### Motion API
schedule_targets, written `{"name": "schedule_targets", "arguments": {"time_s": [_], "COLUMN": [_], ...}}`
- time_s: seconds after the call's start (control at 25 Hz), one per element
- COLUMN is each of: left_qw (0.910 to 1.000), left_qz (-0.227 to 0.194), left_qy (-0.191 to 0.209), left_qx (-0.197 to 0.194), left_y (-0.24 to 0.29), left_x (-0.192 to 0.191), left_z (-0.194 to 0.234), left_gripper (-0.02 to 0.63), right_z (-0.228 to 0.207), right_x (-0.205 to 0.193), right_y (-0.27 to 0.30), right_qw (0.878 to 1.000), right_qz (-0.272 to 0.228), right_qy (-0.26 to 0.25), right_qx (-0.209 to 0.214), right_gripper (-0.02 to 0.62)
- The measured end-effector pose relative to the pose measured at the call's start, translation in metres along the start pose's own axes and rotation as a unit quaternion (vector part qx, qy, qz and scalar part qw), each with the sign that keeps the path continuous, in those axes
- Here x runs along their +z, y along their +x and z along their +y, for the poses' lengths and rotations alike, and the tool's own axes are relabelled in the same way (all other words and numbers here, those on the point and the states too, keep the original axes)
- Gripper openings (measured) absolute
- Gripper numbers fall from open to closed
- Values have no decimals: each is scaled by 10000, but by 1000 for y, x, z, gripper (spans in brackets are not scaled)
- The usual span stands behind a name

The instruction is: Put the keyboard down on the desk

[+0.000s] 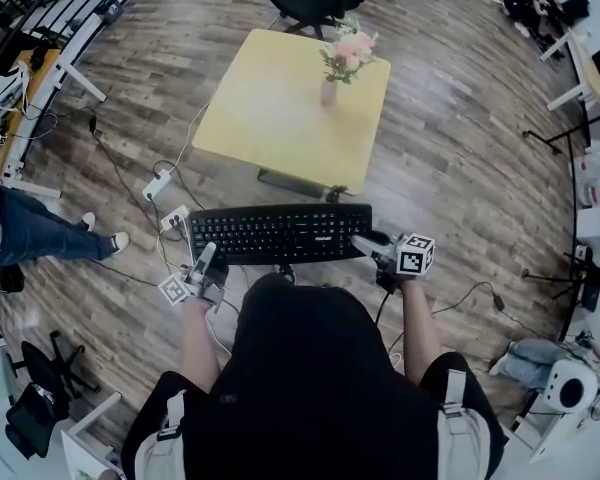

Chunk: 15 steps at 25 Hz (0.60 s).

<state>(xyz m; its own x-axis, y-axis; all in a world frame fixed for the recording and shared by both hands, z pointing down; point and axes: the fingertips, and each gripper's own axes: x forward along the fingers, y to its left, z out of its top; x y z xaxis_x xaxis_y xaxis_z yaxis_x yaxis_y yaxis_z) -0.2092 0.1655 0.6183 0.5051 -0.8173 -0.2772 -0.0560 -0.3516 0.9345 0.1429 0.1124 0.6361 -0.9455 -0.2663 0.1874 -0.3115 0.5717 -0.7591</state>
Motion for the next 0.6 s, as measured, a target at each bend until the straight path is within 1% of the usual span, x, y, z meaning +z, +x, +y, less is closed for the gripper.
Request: {"name": "schedule_targets", "arguments": {"time_s": [0.12, 0.32, 0.6], "left_qw": [10000, 9999, 9996], "left_qz": [29, 52, 122], "left_qy": [-10, -107, -244], "left_qx": [-13, 47, 46], "left_y": [1, 10, 23], "left_x": [1, 36, 65], "left_z": [4, 21, 45], "left_gripper": [81, 81, 81], "right_z": [-3, -13, -23], "right_x": [1, 19, 32], "right_y": [2, 34, 61], "right_qw": [10000, 10000, 9996], "right_qz": [-13, 71, 68], "right_qy": [-32, 10, 57], "right_qx": [-3, -65, -267], "right_gripper": [149, 149, 150]}}
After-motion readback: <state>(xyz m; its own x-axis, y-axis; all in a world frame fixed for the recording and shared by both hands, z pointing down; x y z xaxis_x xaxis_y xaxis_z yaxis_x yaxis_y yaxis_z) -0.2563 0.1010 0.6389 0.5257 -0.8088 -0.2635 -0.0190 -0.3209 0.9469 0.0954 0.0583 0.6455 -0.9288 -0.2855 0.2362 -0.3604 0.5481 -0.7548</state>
